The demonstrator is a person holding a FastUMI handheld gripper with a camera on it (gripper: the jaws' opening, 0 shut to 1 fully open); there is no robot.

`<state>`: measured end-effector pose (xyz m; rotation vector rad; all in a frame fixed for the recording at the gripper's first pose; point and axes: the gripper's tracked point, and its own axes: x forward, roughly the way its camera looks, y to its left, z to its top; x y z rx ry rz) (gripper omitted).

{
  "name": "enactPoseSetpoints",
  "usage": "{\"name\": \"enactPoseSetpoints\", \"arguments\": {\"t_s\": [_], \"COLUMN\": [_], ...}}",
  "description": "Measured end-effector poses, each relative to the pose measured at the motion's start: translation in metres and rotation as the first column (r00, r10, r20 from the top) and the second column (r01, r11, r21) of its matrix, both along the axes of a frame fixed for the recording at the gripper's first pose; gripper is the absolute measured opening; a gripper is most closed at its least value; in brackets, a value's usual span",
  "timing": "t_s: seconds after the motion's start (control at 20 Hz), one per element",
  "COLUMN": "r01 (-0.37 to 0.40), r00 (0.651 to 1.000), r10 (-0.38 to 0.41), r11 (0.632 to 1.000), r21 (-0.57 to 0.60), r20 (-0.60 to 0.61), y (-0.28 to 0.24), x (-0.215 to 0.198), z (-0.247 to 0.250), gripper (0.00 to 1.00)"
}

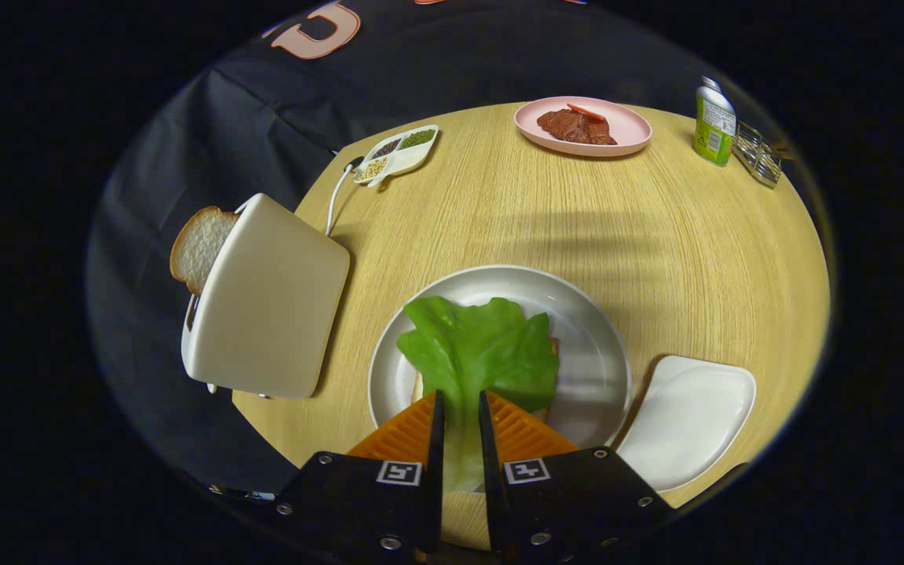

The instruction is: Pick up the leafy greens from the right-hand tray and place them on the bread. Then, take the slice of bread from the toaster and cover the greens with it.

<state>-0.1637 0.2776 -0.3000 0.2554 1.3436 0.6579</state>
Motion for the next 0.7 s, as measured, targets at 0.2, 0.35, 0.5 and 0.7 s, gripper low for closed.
{"name": "enactPoseSetpoints", "arguments": {"t_s": [0.2, 0.35, 0.5, 0.7], "r01": [0.010, 0.019, 0.044, -0.007], "r00": [1.000, 0.997, 0.989, 0.975], "r10": [-0.010, -0.021, -0.051, -0.009], "r11": [1.000, 1.000, 0.998, 0.997], "r21": [0.014, 0.023, 0.052, 0.072], "r20": [0.021, 0.075, 0.137, 0.220], "y": [0.001, 0.005, 0.019, 0.047], "x": [0.005, 0.018, 0.039, 0.056], "z": [0.012, 0.037, 0.074, 0.128], "gripper": [0.58, 0.73, 0.77, 0.83]}}
